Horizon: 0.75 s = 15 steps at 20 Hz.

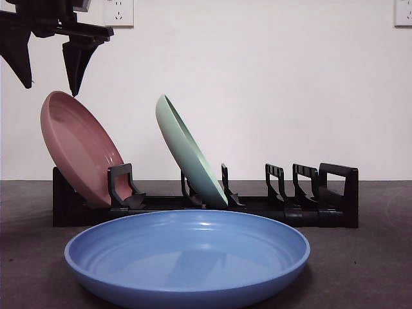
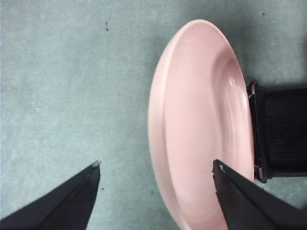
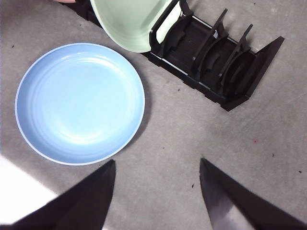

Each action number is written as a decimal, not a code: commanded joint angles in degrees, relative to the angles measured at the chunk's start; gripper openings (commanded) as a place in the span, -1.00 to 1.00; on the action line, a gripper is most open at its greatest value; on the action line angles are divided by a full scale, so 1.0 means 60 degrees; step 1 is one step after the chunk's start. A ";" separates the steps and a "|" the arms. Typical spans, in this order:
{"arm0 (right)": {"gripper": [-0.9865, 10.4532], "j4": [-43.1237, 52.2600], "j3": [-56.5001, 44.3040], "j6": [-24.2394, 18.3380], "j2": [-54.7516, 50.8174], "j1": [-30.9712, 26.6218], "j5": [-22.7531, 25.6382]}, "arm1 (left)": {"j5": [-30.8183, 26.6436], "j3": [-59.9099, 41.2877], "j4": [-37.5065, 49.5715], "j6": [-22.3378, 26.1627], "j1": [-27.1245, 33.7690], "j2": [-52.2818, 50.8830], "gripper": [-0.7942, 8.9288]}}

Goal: Place the plate

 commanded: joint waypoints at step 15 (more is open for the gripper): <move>-0.34 0.0000 0.0164 0.0339 0.0066 0.0084 0.0047 | -0.0379 0.0321 0.0179 0.0142 0.0004 0.0685 -0.77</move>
